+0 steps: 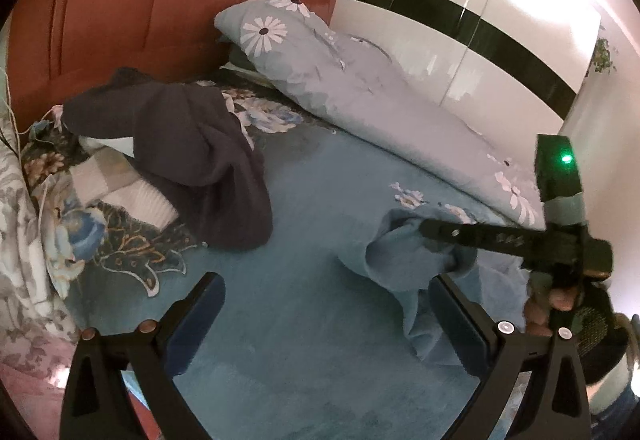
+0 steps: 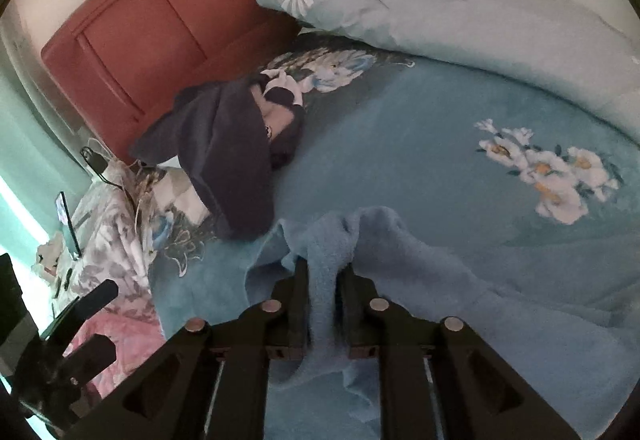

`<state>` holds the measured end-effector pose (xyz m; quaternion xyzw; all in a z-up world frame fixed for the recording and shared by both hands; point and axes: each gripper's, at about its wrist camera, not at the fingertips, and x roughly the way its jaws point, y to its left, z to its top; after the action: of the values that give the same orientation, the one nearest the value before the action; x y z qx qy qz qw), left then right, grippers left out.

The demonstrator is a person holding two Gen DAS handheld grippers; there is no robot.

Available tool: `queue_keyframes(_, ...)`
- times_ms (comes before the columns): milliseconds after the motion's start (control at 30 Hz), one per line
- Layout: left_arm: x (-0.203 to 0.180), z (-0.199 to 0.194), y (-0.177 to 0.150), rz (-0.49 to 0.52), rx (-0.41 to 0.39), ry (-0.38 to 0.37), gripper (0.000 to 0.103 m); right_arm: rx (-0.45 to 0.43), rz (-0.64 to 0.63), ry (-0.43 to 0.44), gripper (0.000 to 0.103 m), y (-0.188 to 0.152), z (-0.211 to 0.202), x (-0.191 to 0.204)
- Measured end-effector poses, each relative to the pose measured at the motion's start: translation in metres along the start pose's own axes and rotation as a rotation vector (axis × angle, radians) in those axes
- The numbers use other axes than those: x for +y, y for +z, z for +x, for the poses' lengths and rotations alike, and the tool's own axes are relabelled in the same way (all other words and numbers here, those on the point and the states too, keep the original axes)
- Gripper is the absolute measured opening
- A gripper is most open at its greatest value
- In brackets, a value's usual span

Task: Fold clothes

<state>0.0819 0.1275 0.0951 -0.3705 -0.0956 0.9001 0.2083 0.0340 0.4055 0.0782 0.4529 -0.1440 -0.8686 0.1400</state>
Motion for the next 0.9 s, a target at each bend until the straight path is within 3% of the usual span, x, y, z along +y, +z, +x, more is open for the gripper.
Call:
queue_keyframes(133, 0.001, 0.013, -0.001, -0.038, 0.029, -0.036, 0.103, -0.080, 0.032, 0.052, 0.045, 0.001, -0.034, -0.016)
queue_keyframes(200, -0.002, 0.022, -0.004, -0.041, 0.056, -0.053, 0.103, -0.144, 0.020, 0.045, 0.048, 0.001, -0.058, -0.023)
queue_keyframes(267, -0.008, 0.032, -0.008, -0.031, 0.082, -0.059, 0.103, -0.184, 0.006, -0.021, 0.049, -0.007, -0.078, -0.037)
queue_keyframes(367, -0.018, 0.048, -0.016, -0.022, 0.125, -0.076, 0.103, -0.118, -0.014, -0.088, 0.049, -0.029, -0.069, -0.053)
queue_keyframes(500, -0.030, 0.075, -0.026, -0.030, 0.199, -0.112, 0.103, -0.018, -0.046, -0.072, 0.049, -0.054, -0.038, -0.056)
queue_keyframes(733, -0.042, 0.091, -0.036, 0.006, 0.245, -0.112, 0.103, 0.002, -0.062, -0.067, 0.049, -0.045, 0.002, -0.049)
queue_keyframes(767, -0.042, 0.092, -0.036, 0.006, 0.245, -0.109, 0.103, 0.003, -0.050, -0.060, 0.047, -0.043, 0.005, -0.050)
queue_keyframes(800, -0.042, 0.093, -0.037, 0.007, 0.245, -0.106, 0.103, 0.004, -0.039, -0.053, 0.033, -0.041, 0.008, -0.052)
queue_keyframes(833, -0.042, 0.095, -0.036, 0.007, 0.244, -0.102, 0.103, -0.011, -0.029, -0.049, 0.012, -0.041, 0.006, -0.055)
queue_keyframes(900, -0.044, 0.099, -0.036, 0.001, 0.244, -0.105, 0.103, -0.098, -0.018, -0.053, 0.009, -0.039, -0.009, -0.061)
